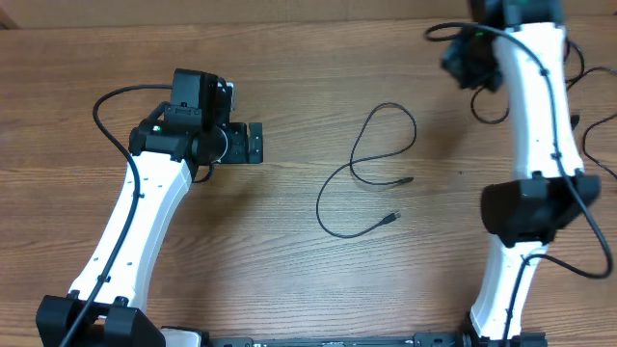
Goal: Untangle cables
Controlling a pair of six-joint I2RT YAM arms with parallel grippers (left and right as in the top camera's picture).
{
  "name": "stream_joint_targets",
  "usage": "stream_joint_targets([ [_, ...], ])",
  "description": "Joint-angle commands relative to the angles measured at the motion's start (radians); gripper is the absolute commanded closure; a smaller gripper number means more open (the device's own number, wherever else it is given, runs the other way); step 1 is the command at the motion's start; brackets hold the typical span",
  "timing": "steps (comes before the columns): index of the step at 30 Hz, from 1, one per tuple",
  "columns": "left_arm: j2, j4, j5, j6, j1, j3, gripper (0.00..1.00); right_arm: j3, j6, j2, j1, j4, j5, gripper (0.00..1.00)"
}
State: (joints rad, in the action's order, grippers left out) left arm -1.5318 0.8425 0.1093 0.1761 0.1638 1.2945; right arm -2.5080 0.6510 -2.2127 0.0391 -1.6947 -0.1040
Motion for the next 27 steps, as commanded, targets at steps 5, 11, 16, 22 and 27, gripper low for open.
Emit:
stream_joint_targets([
  [5, 0.016, -0.013, 0.007, -0.023, 0.007, -0.003, 0.00, 0.046, -0.024, 0.027, 0.006, 0.079, 0.071, 0.19],
  [11, 0.016, -0.012, 0.007, -0.023, 0.007, -0.003, 0.00, 0.217, -0.024, 0.023, 0.060, 0.296, 0.080, 0.18],
  [16, 0.016, -0.013, 0.007, -0.023, 0.007, -0.003, 0.00, 0.426, -0.024, 0.023, 0.106, 0.493, 0.166, 0.18],
  [22, 0.016, -0.013, 0.007, -0.023, 0.007, -0.003, 0.01, 0.629, -0.024, 0.023, 0.143, 0.711, 0.280, 0.23],
  [27, 0.016, -0.017, 0.006, -0.023, 0.007, -0.003, 0.00, 0.728, -0.034, 0.023, 0.186, 0.916, 0.286, 0.25],
])
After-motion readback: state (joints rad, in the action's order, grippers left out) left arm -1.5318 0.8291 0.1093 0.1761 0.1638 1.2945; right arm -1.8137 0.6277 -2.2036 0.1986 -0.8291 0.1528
